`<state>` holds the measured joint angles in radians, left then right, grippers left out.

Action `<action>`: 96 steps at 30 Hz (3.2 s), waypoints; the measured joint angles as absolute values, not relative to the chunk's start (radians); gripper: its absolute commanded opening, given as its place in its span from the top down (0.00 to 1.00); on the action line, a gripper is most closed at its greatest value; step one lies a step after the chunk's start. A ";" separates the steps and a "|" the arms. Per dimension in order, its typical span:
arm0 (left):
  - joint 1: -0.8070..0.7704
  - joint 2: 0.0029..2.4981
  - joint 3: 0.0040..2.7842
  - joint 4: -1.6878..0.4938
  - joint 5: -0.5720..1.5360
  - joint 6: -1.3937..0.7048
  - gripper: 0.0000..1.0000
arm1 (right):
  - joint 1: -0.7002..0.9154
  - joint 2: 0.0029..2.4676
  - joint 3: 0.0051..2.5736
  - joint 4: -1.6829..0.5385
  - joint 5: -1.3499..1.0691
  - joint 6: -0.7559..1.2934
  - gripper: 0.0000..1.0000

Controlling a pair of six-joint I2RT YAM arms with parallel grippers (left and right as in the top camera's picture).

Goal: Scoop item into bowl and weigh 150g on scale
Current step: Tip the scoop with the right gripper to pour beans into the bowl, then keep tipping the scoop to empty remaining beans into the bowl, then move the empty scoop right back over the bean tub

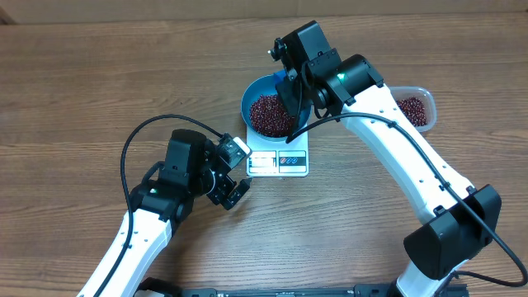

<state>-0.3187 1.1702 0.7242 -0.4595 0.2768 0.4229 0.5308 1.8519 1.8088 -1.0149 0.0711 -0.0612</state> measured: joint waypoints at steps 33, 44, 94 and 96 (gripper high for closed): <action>-0.319 1.170 0.724 -0.459 0.277 0.423 0.01 | 0.537 1.850 1.809 -1.013 -0.008 -0.131 0.96; -0.319 1.170 0.724 -0.459 0.277 0.423 0.00 | 0.416 1.850 1.809 -1.022 -0.237 -0.114 0.96; -0.319 1.170 0.724 -0.459 0.277 0.423 0.00 | 0.005 1.699 1.797 -1.299 0.242 0.041 0.96; -0.319 1.170 0.724 -0.459 0.277 0.423 0.00 | 0.046 1.705 1.797 -1.301 0.324 0.056 0.96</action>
<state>-0.3187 1.1702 0.7242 -0.4595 0.2768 0.4229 0.0460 1.7054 1.7966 -1.3014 0.3241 0.0555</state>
